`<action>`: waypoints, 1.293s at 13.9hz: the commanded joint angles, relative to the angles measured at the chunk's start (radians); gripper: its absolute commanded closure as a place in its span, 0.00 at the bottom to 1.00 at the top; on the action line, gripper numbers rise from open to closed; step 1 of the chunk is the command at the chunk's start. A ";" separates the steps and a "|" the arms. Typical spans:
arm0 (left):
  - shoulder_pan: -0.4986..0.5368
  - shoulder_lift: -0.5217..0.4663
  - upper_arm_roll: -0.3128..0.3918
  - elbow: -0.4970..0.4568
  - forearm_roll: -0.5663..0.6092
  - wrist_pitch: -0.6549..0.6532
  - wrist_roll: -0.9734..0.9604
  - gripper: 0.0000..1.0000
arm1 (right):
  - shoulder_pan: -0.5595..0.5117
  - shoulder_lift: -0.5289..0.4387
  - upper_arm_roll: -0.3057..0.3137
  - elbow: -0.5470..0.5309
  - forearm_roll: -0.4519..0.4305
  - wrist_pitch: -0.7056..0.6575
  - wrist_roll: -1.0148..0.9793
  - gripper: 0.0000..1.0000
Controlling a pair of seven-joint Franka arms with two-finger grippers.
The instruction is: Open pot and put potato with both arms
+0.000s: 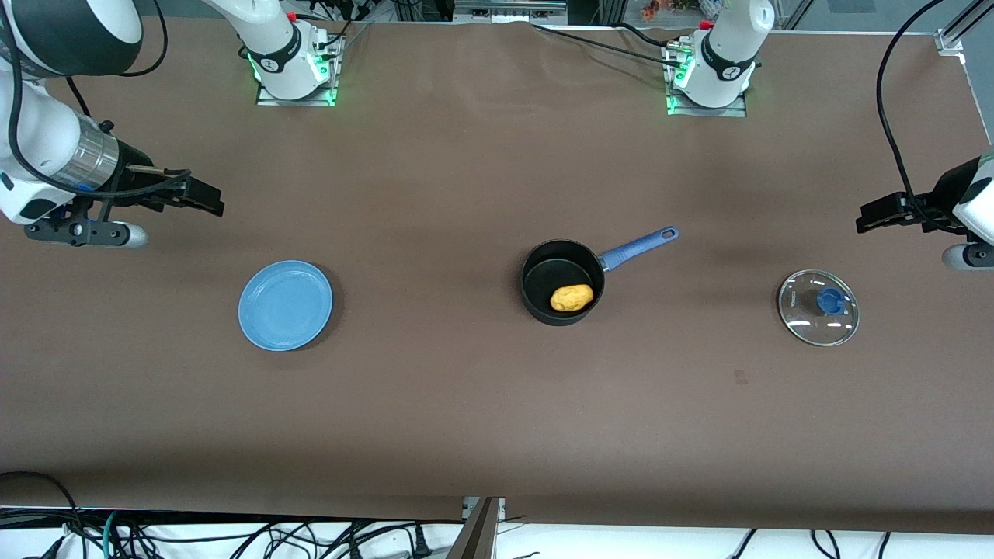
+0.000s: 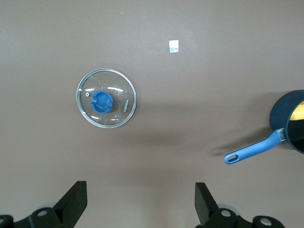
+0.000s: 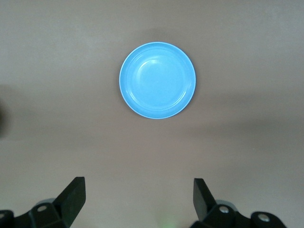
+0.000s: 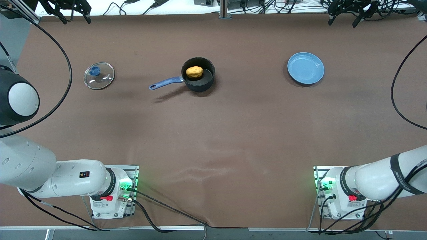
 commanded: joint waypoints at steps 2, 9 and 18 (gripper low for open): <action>-0.002 0.008 0.003 0.023 -0.017 -0.018 -0.007 0.00 | -0.059 -0.012 0.045 0.044 -0.036 -0.040 -0.065 0.00; -0.002 0.010 0.003 0.034 -0.017 -0.018 -0.005 0.00 | -0.070 0.008 0.044 0.125 -0.075 -0.148 -0.085 0.00; -0.002 0.010 0.003 0.034 -0.017 -0.018 -0.004 0.00 | -0.063 0.030 0.047 0.211 -0.135 -0.153 -0.115 0.00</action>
